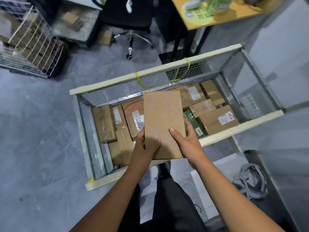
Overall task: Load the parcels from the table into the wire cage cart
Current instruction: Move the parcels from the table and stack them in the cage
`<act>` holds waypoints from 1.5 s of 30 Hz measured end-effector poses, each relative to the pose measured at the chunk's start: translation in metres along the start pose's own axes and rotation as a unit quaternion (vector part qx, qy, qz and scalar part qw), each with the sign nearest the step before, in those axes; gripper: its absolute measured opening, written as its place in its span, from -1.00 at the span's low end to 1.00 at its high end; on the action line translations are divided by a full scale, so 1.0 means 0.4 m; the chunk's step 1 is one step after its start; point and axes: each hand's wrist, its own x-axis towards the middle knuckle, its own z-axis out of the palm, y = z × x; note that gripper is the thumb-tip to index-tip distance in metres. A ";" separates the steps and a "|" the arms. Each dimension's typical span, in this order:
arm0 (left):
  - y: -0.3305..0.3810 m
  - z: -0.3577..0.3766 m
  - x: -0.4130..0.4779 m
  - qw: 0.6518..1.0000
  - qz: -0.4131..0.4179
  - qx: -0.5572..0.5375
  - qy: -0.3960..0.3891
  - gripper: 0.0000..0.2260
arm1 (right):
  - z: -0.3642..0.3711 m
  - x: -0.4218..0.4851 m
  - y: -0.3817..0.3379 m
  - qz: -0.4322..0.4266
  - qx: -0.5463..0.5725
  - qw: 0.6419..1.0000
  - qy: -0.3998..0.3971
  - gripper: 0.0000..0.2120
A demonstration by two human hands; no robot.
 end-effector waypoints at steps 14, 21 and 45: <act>-0.203 0.067 0.544 0.926 0.000 0.365 0.092 -0.37 | -0.095 0.634 0.258 0.072 -0.095 0.992 -0.032 0.04; -0.415 0.028 0.810 0.878 -0.004 0.469 0.096 -0.35 | -0.007 0.934 0.465 0.083 -0.088 0.991 -0.066 0.02; -0.284 0.065 0.710 0.886 0.013 0.463 -0.018 -0.38 | -0.031 0.735 0.307 0.001 -0.419 0.906 -0.065 -0.17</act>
